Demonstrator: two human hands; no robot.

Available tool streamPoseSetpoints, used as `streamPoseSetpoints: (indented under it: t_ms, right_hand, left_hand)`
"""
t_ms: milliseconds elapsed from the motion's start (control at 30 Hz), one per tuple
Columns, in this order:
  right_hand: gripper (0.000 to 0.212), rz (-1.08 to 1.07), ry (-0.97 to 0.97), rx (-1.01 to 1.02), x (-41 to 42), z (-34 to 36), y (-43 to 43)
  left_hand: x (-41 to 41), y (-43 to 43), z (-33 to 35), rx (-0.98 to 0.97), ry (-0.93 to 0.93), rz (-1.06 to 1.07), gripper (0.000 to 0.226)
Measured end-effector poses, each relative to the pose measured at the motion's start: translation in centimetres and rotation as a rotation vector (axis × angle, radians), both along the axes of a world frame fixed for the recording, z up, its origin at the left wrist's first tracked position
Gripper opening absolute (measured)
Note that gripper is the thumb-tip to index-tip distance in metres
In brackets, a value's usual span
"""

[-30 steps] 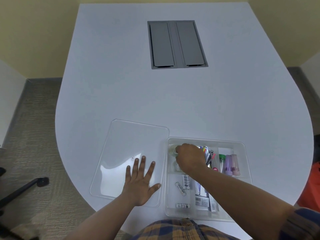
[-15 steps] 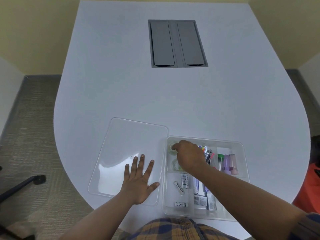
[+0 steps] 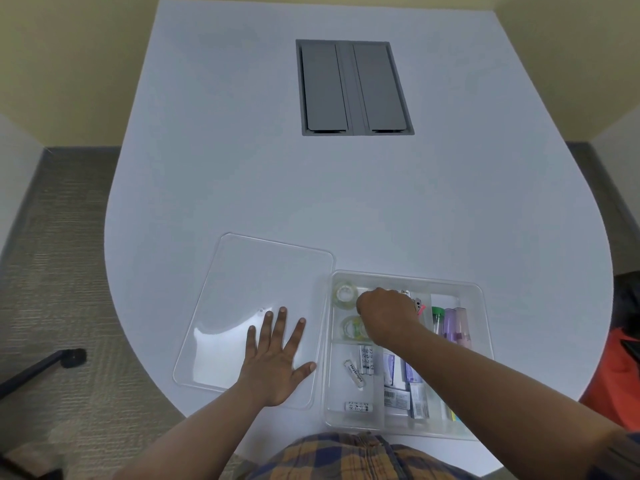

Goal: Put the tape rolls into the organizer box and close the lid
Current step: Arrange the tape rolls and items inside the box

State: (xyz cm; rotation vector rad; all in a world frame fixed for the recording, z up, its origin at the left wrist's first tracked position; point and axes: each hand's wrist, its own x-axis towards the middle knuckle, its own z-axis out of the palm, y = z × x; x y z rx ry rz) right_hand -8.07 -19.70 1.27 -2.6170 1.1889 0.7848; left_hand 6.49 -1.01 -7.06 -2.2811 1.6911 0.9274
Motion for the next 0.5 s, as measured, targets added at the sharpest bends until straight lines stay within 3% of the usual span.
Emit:
streamPoseSetpoints:
  t_ms: [500]
  right_hand:
    - [0.015,-0.043,-0.067,0.014,0.2,-0.9,0.65]
  left_hand:
    - [-0.05,-0.02,0.19,-0.006,-0.007,0.003,0.079]
